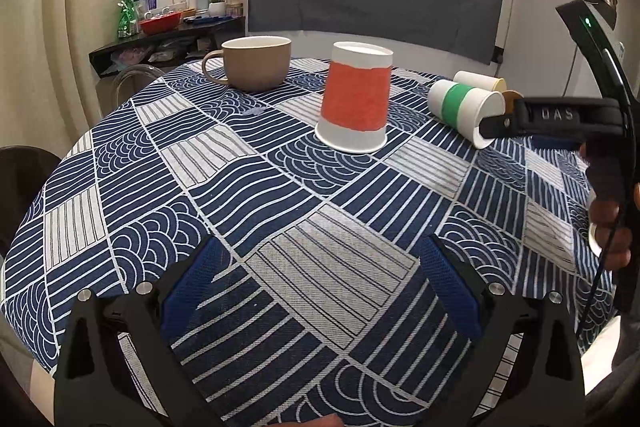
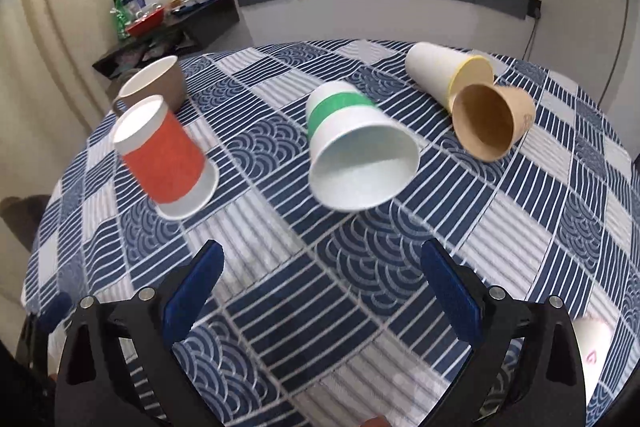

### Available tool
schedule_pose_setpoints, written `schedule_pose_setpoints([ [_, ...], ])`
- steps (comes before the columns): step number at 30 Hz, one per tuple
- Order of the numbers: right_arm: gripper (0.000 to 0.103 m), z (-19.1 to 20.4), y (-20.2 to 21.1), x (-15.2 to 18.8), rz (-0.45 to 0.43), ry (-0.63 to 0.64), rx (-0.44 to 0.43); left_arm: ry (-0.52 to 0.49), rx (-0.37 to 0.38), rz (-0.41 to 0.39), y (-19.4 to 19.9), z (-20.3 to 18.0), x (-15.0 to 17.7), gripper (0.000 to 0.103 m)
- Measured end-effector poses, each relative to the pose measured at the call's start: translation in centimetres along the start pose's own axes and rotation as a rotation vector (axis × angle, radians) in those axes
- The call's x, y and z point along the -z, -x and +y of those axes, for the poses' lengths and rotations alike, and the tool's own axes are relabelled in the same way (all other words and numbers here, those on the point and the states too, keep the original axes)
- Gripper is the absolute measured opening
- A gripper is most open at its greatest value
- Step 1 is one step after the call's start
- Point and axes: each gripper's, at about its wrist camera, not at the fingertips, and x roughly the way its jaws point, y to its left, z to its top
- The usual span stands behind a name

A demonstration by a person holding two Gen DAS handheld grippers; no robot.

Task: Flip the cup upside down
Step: 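Reach the right gripper to the green-banded white cup and close on it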

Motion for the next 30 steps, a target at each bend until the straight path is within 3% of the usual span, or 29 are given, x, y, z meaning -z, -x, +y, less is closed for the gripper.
schedule_pose_setpoints([
  [7,0.091,-0.7,-2.9,-2.3,0.025,-0.026,0.016,-0.013,0.023,0.002,-0.2,0.2,0.1,0.097],
  [8,0.087,-0.9,-3.4,-2.6,0.031,-0.033,0.012,-0.019,0.027,0.005,-0.3,0.2,0.1,0.097],
  [9,0.073,-1.1,-3.9,-2.8,0.041,-0.045,0.008,-0.026,0.031,0.008,-0.4,0.1,0.1,0.097],
  [10,0.068,-1.4,-4.4,-3.0,0.053,-0.061,0.0,-0.03,0.03,0.009,-0.4,0.0,0.2,0.097],
  [15,0.054,-2.4,-5.8,-3.5,0.057,-0.115,-0.051,-0.039,0.034,0.002,-0.4,-0.1,0.2,0.097],
  [21,0.023,-2.1,-6.6,-3.4,0.053,-0.118,-0.097,-0.047,0.037,0.004,-0.5,-0.1,0.1,0.097],
  [30,0.013,-1.0,-5.2,-2.4,0.028,-0.06,-0.095,-0.032,0.038,0.02,-0.7,0.0,0.0,0.097],
])
